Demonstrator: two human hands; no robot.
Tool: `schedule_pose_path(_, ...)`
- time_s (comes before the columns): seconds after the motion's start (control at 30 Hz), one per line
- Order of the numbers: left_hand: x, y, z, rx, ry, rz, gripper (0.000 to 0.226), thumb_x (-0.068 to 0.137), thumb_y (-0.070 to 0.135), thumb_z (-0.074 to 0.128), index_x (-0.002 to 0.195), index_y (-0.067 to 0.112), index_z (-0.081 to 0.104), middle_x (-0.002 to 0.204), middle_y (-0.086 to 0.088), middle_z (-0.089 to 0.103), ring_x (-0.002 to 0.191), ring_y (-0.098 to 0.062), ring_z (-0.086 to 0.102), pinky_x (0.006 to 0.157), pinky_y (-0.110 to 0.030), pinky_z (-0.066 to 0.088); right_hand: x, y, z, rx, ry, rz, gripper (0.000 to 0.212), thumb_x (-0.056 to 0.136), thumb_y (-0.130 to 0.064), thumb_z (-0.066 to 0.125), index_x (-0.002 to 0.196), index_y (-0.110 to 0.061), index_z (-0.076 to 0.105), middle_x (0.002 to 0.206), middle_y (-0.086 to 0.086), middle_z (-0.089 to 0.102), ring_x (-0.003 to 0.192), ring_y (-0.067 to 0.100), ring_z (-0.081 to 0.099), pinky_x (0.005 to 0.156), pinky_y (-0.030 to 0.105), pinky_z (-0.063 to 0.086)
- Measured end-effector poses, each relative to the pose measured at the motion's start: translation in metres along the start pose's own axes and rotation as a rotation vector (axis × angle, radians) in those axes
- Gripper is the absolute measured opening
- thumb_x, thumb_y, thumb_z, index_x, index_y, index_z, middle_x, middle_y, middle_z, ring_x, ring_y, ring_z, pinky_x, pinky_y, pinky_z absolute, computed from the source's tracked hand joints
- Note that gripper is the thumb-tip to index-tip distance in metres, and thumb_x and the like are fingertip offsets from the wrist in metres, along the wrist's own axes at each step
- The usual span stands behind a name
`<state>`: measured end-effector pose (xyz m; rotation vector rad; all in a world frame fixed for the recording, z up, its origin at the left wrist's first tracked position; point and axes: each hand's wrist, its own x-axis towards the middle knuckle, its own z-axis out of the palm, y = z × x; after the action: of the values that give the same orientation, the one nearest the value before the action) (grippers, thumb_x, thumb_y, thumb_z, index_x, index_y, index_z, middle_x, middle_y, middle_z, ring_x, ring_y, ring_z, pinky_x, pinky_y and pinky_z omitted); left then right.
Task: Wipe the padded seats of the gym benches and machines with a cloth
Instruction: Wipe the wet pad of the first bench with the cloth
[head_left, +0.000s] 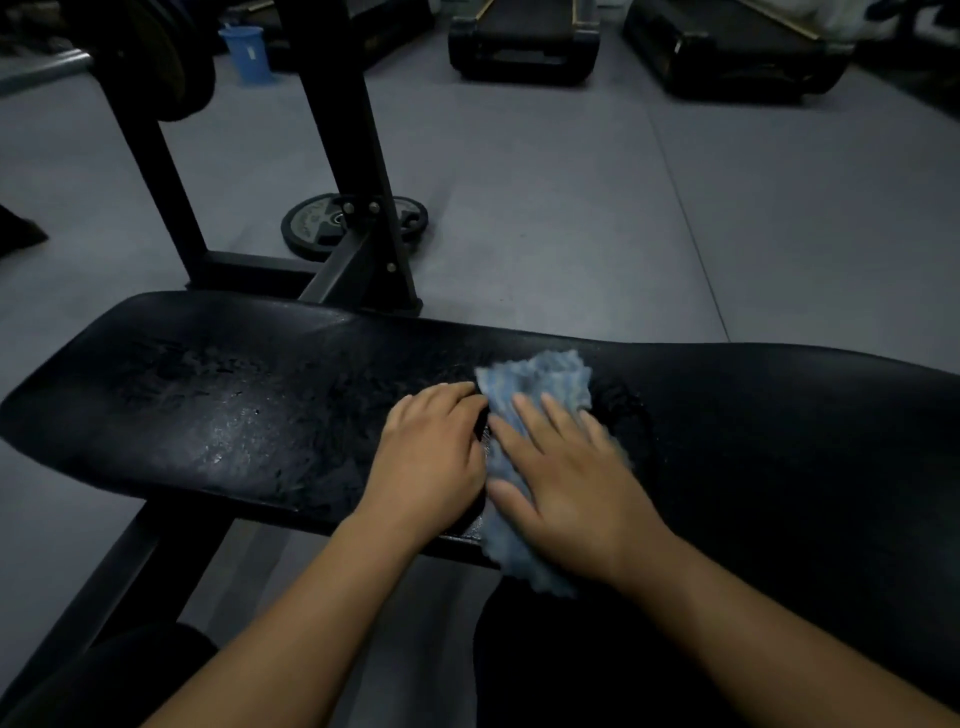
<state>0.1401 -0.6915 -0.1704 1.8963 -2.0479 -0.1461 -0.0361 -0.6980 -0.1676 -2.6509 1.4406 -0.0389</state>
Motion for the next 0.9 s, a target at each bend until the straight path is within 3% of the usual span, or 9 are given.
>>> schedule_pose_path(0.07, 0.002, 0.016, 0.005, -0.009, -0.018, 0.028, 0.065, 0.083, 0.037, 0.022, 0.136, 0.022, 0.056, 0.143, 0.004, 0.053, 0.135, -0.018, 0.044, 0.114, -0.046, 0.032, -0.022, 0.022, -0.006, 0.007, -0.006, -0.03, 0.072, 0.093, -0.066, 0.011, 0.159, -0.034, 0.017, 0.167, -0.004, 0.008, 0.154, 0.021, 0.006, 0.123, 0.043, 0.009)
schedule_pose_path(0.17, 0.01, 0.045, 0.018, -0.024, -0.054, 0.058, 0.058, 0.086, 0.033, 0.031, 0.137, 0.023, 0.055, 0.146, 0.004, 0.05, 0.136, -0.018, 0.043, 0.114, -0.046, 0.031, 0.0, 0.06, -0.012, -0.017, 0.001, 0.159, 0.084, 0.084, -0.066, 0.001, 0.158, -0.032, 0.019, 0.167, -0.001, 0.014, 0.153, 0.022, 0.01, 0.12, 0.043, 0.013)
schedule_pose_path(0.27, 0.014, 0.057, 0.024, -0.043, -0.02, 0.059, 0.056, 0.087, 0.034, 0.03, 0.133, 0.023, 0.058, 0.144, 0.004, 0.053, 0.134, -0.017, 0.046, 0.114, -0.047, 0.032, 0.019, 0.051, -0.007, -0.027, 0.022, 0.285, 0.089, 0.081, -0.064, -0.005, 0.159, -0.028, 0.017, 0.167, 0.006, 0.012, 0.153, 0.029, 0.008, 0.12, 0.051, 0.012)
schedule_pose_path(0.43, 0.005, 0.05, 0.022, -0.048, 0.028, 0.114, 0.057, 0.082, 0.031, 0.03, 0.126, 0.019, 0.064, 0.136, 0.003, 0.059, 0.128, -0.017, 0.05, 0.113, -0.038, 0.034, -0.062, 0.043, -0.002, -0.015, -0.002, 0.071, 0.072, 0.095, -0.064, 0.014, 0.157, -0.03, 0.028, 0.165, 0.0, 0.02, 0.153, 0.023, 0.015, 0.121, 0.047, 0.017)
schedule_pose_path(0.53, 0.006, 0.05, 0.024, -0.001, 0.016, 0.117, 0.056, 0.083, 0.031, 0.032, 0.129, 0.019, 0.063, 0.138, 0.002, 0.057, 0.129, -0.017, 0.049, 0.112, -0.041, 0.035, -0.062, 0.079, -0.011, 0.012, 0.006, 0.178, 0.081, 0.088, -0.075, 0.007, 0.157, -0.036, 0.022, 0.166, -0.006, 0.015, 0.154, 0.018, 0.009, 0.122, 0.044, 0.013)
schedule_pose_path(0.63, 0.005, 0.051, 0.025, 0.002, 0.013, 0.117, 0.058, 0.084, 0.031, 0.03, 0.129, 0.018, 0.062, 0.139, 0.001, 0.057, 0.13, -0.018, 0.049, 0.113, -0.042, 0.035, -0.017, 0.067, -0.012, -0.027, -0.018, 0.332, 0.098, 0.076, -0.077, -0.011, 0.159, -0.031, 0.009, 0.168, 0.005, 0.003, 0.154, 0.027, -0.001, 0.121, 0.052, 0.006)
schedule_pose_path(0.73, 0.003, 0.052, 0.021, -0.017, 0.009, 0.118, 0.061, 0.083, 0.032, 0.026, 0.131, 0.019, 0.061, 0.14, 0.003, 0.055, 0.131, -0.015, 0.047, 0.116, -0.037, 0.03, -0.019, 0.031, -0.003, -0.012, -0.003, 0.195, 0.085, 0.086, -0.064, 0.0, 0.159, -0.024, 0.016, 0.167, 0.012, 0.007, 0.153, 0.034, 0.005, 0.12, 0.056, 0.008)
schedule_pose_path(0.83, 0.003, 0.052, 0.019, -0.014, 0.012, 0.131, 0.061, 0.083, 0.032, 0.025, 0.132, 0.02, 0.06, 0.14, 0.005, 0.055, 0.131, -0.013, 0.045, 0.116, -0.035, 0.029, -0.064, 0.041, -0.001, -0.005, 0.04, 0.01, 0.07, 0.095, -0.062, 0.022, 0.154, -0.028, 0.034, 0.164, 0.003, 0.025, 0.152, 0.025, 0.021, 0.12, 0.048, 0.02)
schedule_pose_path(0.9, 0.003, 0.052, 0.02, 0.005, 0.018, 0.137, 0.06, 0.083, 0.031, 0.026, 0.131, 0.019, 0.061, 0.14, 0.004, 0.055, 0.13, -0.015, 0.047, 0.115, -0.037, 0.032, -0.07, 0.068, -0.006, 0.048, 0.064, 0.069, 0.072, 0.092, -0.067, 0.023, 0.153, -0.032, 0.036, 0.163, -0.004, 0.027, 0.152, 0.019, 0.022, 0.12, 0.042, 0.018)
